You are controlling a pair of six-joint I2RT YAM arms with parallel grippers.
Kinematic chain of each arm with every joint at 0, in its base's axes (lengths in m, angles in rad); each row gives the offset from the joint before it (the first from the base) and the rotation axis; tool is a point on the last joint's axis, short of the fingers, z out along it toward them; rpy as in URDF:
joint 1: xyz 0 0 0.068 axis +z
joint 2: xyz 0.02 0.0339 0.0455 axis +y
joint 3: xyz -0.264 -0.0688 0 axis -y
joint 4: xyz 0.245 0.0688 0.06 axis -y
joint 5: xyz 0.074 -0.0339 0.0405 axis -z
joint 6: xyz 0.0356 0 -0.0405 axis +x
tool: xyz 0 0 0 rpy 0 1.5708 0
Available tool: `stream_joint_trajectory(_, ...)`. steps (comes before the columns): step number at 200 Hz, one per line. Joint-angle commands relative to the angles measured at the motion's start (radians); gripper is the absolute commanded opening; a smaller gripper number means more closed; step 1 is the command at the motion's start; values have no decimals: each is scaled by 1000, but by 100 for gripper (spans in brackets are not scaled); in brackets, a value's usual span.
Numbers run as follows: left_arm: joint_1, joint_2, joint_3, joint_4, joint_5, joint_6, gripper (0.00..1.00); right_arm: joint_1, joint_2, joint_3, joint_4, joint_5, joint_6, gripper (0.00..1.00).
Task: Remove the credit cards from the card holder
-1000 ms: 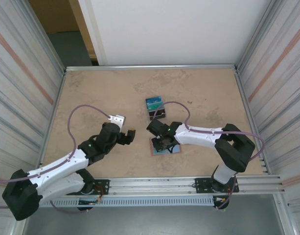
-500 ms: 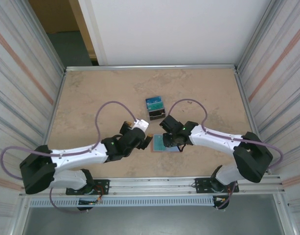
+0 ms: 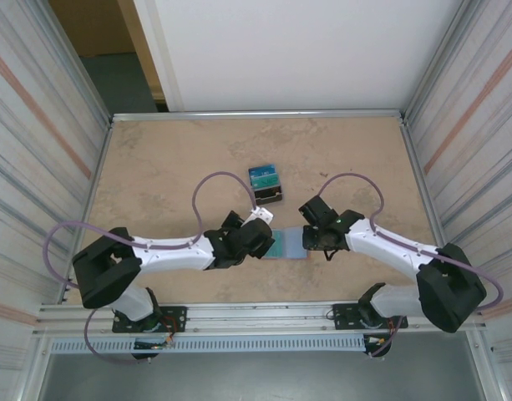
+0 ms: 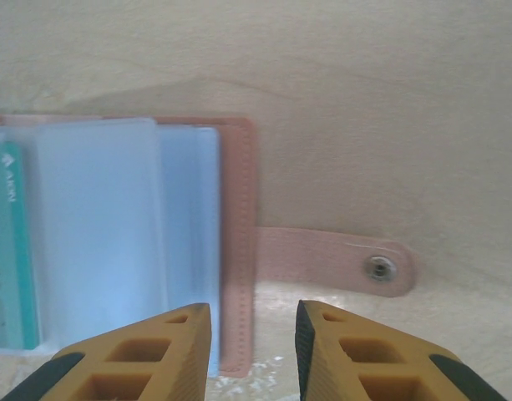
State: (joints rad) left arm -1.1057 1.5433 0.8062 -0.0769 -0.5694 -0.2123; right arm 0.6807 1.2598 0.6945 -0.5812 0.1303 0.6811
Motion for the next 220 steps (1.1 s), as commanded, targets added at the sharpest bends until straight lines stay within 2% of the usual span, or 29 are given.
stream_joint_trajectory(1, 8, 25, 30, -54, 18, -53, 99, -16, -53, -7, -31, -14, 26, 33)
stream_joint_trajectory(43, 35, 40, 12, -52, 74, -90, 99, -36, -135, 31, -72, -26, 31, 34)
stream_joint_trajectory(75, 43, 65, 15, -42, 112, -93, 99, -40, -146, 34, -1, -129, 50, 36)
stream_joint_trajectory(123, 45, 104, 28, -55, 126, -115, 99, -38, -40, 19, 206, -347, 105, 35)
stream_joint_trajectory(146, 50, 106, 29, -82, 125, -148, 99, -26, 39, 39, 231, -369, 109, 34)
stream_joint_trajectory(179, 52, 113, 27, -110, 130, -174, 99, -11, 129, 76, 242, -380, 99, 23)
stream_joint_trajectory(220, 53, 115, 31, -141, 134, -190, 99, -7, 179, 69, 305, -423, 95, 23)
